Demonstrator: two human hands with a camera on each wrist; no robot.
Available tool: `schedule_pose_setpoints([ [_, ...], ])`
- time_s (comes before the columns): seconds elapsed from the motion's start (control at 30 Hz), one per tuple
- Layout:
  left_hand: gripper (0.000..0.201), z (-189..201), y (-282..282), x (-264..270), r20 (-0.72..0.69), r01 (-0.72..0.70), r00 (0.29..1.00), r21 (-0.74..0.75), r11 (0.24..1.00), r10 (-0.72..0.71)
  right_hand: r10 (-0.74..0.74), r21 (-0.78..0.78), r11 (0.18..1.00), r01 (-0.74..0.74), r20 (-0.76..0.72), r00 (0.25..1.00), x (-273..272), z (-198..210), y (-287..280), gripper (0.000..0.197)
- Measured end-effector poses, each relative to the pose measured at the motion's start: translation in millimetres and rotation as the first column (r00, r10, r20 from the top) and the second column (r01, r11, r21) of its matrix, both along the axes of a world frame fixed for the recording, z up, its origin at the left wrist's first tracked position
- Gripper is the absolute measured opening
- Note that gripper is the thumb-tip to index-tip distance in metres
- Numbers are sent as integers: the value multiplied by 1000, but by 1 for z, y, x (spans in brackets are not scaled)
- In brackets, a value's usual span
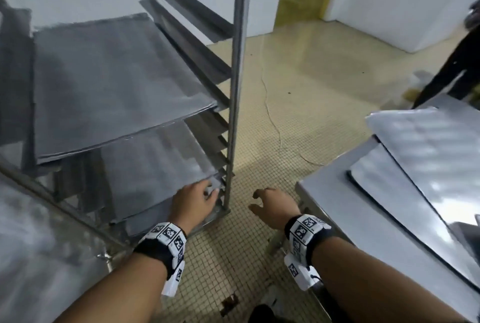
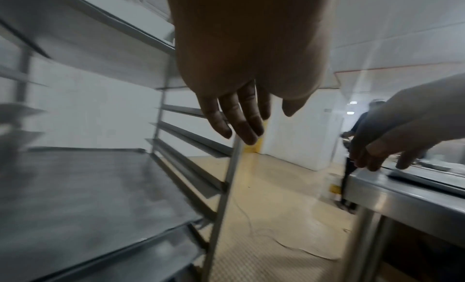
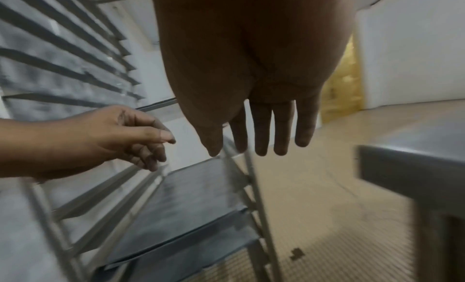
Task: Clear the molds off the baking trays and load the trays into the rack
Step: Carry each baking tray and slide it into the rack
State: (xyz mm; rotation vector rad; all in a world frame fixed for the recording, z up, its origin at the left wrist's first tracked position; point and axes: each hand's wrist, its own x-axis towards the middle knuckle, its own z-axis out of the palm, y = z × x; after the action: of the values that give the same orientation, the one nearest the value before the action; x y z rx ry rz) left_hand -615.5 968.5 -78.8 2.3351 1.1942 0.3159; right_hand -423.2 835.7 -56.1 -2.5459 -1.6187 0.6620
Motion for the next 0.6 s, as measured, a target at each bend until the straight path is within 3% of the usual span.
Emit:
schedule_pose_setpoints([
  [0.13, 42, -6, -51, 79, 33, 293, 956, -181, 939, -292, -275, 0, 962, 275, -3, 961, 58, -2, -91, 31],
  [0.27, 32, 3, -123, 160, 32, 532, 843, -189, 825, -536, -540, 84, 839, 537, 11, 841, 108, 3, -200, 30],
  [0.43, 35, 12, -221, 253, 6, 708, 691, -208, 674, -723, -773, 131, 626, 768, -22, 634, 155, 3, -336, 30],
  [0.6, 40, 14, -332, 334, -12, 819, 543, -210, 533, -839, -878, 141, 474, 869, 2, 478, 184, -1, -472, 24],
])
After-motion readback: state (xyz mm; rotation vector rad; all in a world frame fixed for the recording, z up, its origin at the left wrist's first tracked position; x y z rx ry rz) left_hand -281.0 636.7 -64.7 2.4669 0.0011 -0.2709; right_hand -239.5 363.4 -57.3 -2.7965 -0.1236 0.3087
